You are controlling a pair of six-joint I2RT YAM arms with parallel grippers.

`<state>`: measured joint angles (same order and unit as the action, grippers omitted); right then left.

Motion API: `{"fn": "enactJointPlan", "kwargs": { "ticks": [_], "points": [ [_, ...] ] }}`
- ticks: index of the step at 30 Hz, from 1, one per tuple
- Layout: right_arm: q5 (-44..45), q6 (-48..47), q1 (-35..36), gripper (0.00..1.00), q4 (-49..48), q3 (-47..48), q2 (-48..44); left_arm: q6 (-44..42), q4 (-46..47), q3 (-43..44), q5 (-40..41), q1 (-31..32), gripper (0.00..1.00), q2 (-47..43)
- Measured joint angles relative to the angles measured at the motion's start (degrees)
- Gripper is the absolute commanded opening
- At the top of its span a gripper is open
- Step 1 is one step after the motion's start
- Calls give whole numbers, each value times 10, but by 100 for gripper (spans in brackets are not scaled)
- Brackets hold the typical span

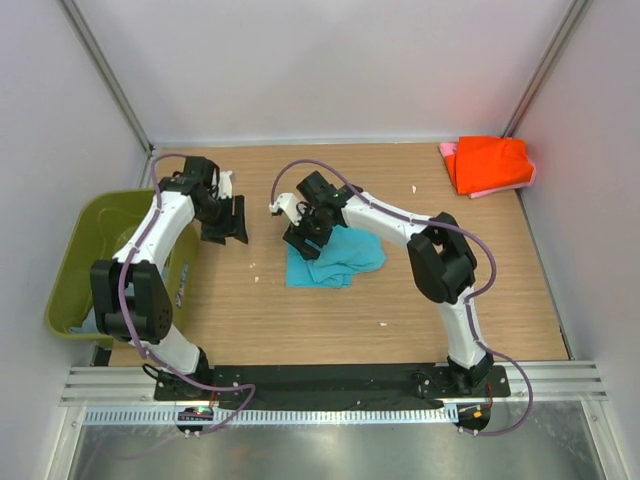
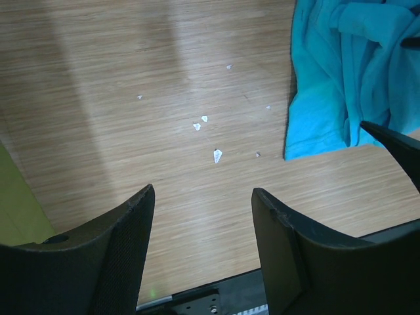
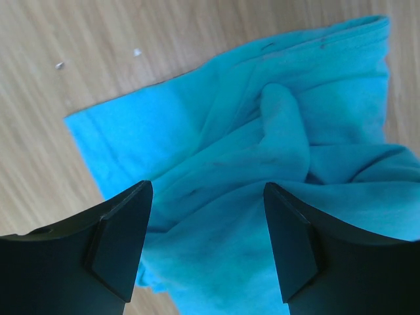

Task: Fold and stack the t-shirts
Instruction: Flatten the tshirt out

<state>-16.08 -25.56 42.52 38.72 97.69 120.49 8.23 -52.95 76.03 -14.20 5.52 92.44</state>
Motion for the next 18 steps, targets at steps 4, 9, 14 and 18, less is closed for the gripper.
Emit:
{"fn": "enactJointPlan", "kwargs": {
  "ticks": [4, 9, 14, 18],
  "points": [
    [26, 3, 0, 62, -22, 12, 17, 4, 1, -3, -2, -2, 62, -10],
    [58, 4, 1, 10, -45, 23, 28, 7, 2, -5, -6, -4, 62, -13],
    [93, 2, 1, 1, -52, 23, 29, 9, 7, -5, -9, -7, 62, -12],
    [115, -5, 2, 12, -59, 6, 12, 14, 11, -1, -15, -8, 61, -4]
  ]
}}
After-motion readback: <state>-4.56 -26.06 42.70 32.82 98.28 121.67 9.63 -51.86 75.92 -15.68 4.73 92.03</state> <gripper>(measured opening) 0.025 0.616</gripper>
